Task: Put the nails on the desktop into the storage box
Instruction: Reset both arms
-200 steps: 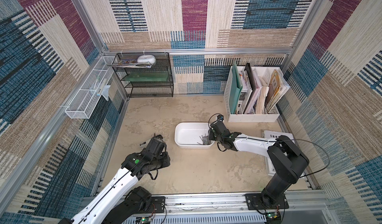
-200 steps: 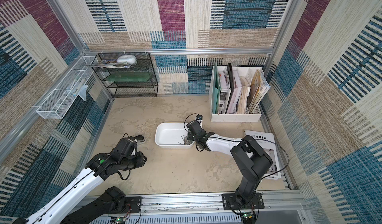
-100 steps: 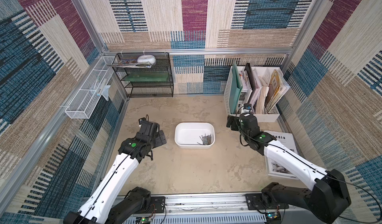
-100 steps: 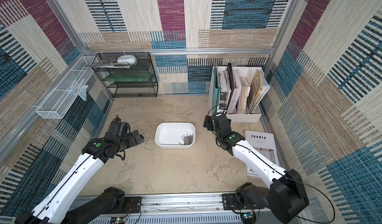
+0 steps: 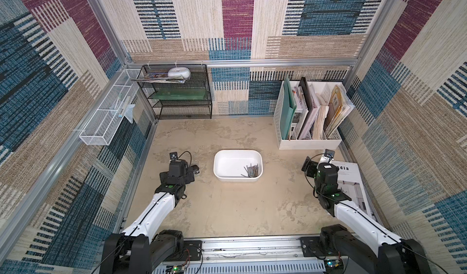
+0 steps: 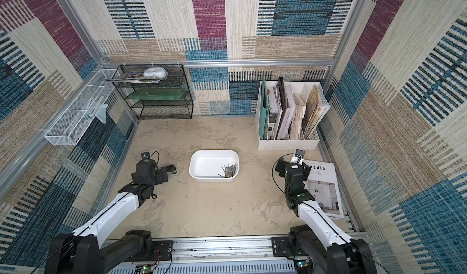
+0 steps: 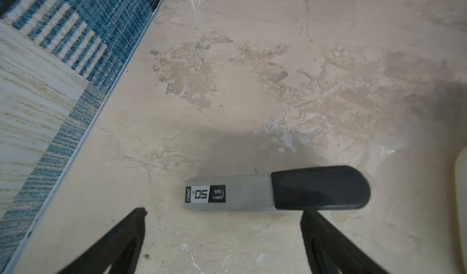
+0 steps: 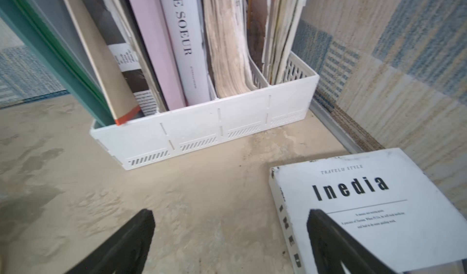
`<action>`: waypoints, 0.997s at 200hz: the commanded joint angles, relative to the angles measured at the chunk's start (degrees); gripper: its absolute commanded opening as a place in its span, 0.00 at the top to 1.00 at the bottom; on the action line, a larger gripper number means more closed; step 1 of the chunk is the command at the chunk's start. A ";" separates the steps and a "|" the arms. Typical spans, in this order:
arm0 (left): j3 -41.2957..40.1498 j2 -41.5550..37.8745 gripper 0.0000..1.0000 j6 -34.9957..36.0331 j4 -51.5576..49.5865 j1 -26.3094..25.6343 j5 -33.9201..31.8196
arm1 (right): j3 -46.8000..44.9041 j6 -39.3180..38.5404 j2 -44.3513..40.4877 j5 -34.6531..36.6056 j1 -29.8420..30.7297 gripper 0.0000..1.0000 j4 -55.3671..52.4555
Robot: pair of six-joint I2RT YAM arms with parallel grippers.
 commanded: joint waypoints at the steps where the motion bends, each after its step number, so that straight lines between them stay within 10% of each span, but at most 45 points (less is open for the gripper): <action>1: -0.64 5.04 0.01 6.13 20.68 0.75 3.95 | -4.46 -0.76 0.96 1.85 -1.99 0.01 17.14; 85: -6.35 23.09 0.10 9.36 52.59 1.46 9.32 | -10.30 -6.17 11.31 -7.44 -5.39 0.01 41.41; 199: -3.44 22.69 0.01 9.46 45.76 2.93 14.91 | -1.24 -14.23 31.81 -11.10 -6.14 0.01 47.78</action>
